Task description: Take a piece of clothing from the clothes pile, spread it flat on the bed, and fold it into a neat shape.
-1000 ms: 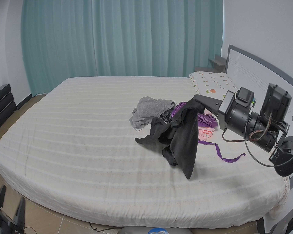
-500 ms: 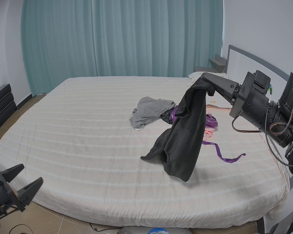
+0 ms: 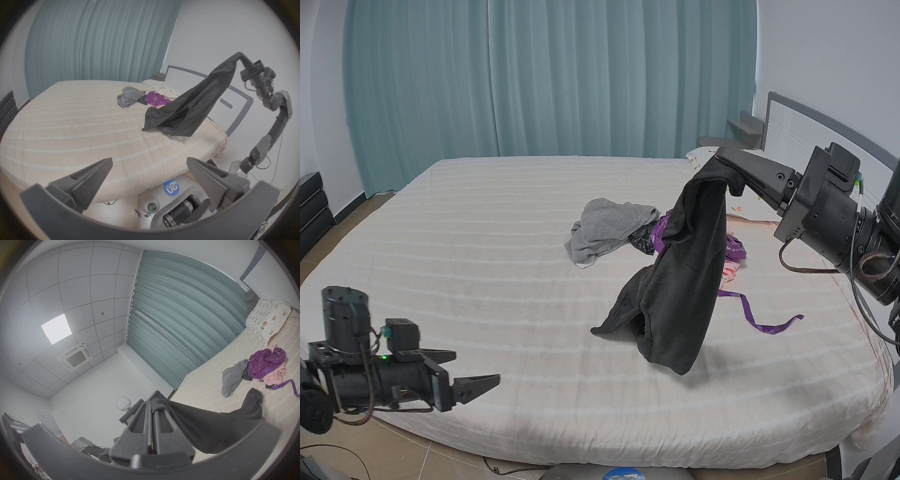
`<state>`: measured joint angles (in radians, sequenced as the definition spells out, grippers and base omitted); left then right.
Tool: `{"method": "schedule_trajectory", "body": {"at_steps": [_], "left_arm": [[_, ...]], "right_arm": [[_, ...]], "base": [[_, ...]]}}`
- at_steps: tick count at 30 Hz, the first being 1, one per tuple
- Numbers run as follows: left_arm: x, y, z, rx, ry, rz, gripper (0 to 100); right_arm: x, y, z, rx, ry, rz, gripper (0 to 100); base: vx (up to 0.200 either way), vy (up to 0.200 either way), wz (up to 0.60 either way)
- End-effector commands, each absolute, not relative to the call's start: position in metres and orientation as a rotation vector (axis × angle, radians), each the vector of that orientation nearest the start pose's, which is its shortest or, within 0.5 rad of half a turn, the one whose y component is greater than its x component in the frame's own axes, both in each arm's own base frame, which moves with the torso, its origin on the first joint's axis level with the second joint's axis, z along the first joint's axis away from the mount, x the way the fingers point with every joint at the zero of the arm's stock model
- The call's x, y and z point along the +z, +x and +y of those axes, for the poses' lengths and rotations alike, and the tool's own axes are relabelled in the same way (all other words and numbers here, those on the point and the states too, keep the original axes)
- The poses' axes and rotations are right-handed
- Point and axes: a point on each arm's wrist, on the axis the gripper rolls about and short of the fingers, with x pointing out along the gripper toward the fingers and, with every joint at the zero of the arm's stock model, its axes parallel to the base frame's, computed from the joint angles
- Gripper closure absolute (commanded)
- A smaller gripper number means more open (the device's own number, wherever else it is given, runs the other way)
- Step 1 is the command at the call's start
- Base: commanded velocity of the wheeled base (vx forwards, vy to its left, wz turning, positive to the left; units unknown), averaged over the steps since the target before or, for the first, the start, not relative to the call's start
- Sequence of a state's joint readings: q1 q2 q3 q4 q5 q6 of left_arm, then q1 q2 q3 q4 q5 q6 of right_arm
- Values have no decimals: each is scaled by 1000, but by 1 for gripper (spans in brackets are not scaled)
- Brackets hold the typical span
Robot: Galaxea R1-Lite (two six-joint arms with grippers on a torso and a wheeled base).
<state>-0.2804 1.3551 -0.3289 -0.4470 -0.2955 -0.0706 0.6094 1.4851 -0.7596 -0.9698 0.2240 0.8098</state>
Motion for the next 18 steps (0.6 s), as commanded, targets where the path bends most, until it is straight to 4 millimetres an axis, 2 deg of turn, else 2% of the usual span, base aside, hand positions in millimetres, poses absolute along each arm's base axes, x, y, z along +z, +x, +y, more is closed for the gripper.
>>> {"method": "schedule_trajectory", "body": {"at_steps": [1,3,4,7,18], "left_arm": [[46,233,-125,-556,-26,779,0],[39,241,-136,-537,-35,770,0],[33,251,-150,-524,-46,757,0],[20,268,-172,-511,-43,743,0],[-20,317,-210,-472,-29,695,0]], "right_arm": [[258,205,148,875,800,122,100],[257,206,149,873,800,125,100],[256,207,150,874,799,129,100],[256,208,150,873,799,130,100],[260,205,151,888,800,119,100]], "base": [[0,0,0],[0,0,0],[0,0,0],[0,0,0],[0,0,0]]}}
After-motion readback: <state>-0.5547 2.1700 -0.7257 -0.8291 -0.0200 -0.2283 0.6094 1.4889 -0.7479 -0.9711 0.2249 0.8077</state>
